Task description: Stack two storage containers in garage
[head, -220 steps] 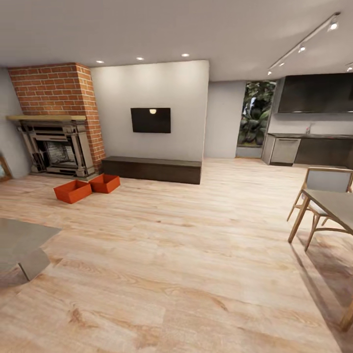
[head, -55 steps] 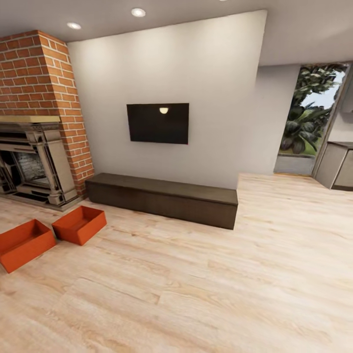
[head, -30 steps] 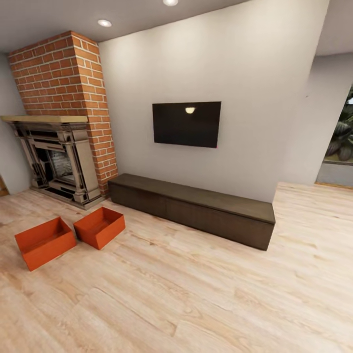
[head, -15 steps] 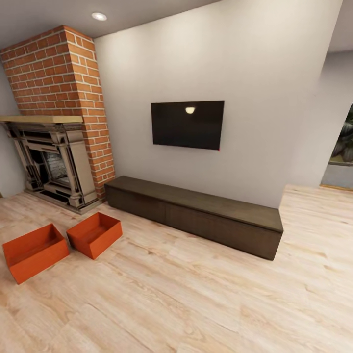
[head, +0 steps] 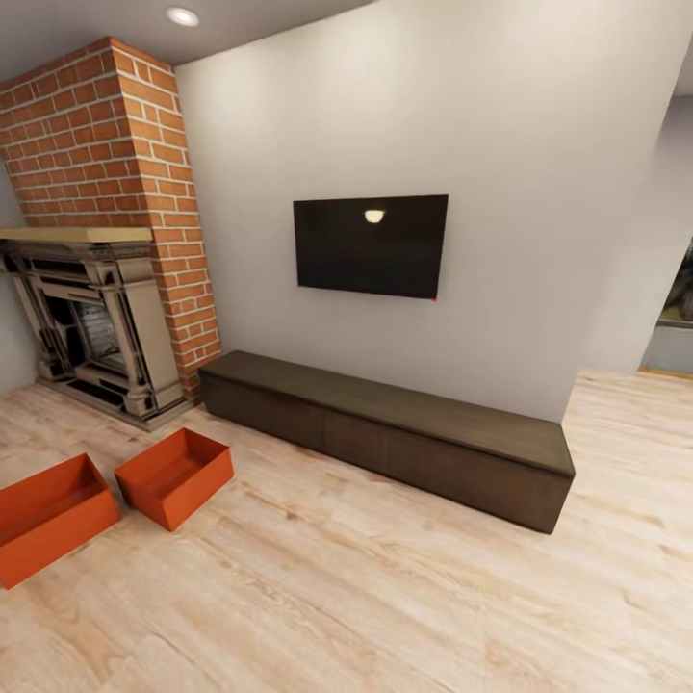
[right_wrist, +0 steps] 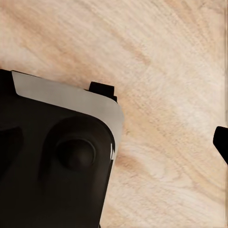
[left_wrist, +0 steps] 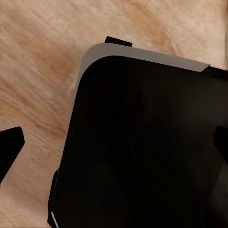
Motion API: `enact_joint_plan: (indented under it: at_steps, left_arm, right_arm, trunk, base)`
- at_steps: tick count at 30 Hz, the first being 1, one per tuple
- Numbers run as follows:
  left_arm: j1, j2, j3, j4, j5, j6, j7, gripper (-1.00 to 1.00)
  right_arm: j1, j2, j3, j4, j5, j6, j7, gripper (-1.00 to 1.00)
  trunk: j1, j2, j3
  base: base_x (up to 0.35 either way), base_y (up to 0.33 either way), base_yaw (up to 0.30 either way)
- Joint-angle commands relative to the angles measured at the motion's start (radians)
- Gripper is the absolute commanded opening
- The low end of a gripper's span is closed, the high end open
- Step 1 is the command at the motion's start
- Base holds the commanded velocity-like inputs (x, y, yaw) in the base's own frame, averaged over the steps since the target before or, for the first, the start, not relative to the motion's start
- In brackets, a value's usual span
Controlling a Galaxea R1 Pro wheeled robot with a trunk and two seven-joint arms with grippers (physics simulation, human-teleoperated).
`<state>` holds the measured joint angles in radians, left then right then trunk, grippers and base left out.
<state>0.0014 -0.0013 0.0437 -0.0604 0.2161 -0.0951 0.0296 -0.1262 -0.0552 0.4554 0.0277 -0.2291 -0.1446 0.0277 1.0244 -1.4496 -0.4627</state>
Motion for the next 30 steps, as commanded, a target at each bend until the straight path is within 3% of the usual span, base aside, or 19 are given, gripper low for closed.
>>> enact_joint_plan:
  at_steps: [1,30]
  left_arm:
    - [0.000,0.000,0.004,-0.001,0.001,-0.002,0.001,1.00]
    - [0.000,0.002,0.005,-0.003,0.000,-0.007,0.001,1.00]
  right_arm:
    - [-0.001,0.000,0.008,0.003,-0.010,-0.008,0.003,1.00]
    - [-0.001,0.000,-0.004,0.003,-0.021,-0.012,0.001,1.00]
  trunk:
    - [0.001,0.000,-0.001]
    - [0.001,0.000,-0.001]
  base:
    - [0.333,0.000,0.000]
    - [0.333,0.000,0.252]
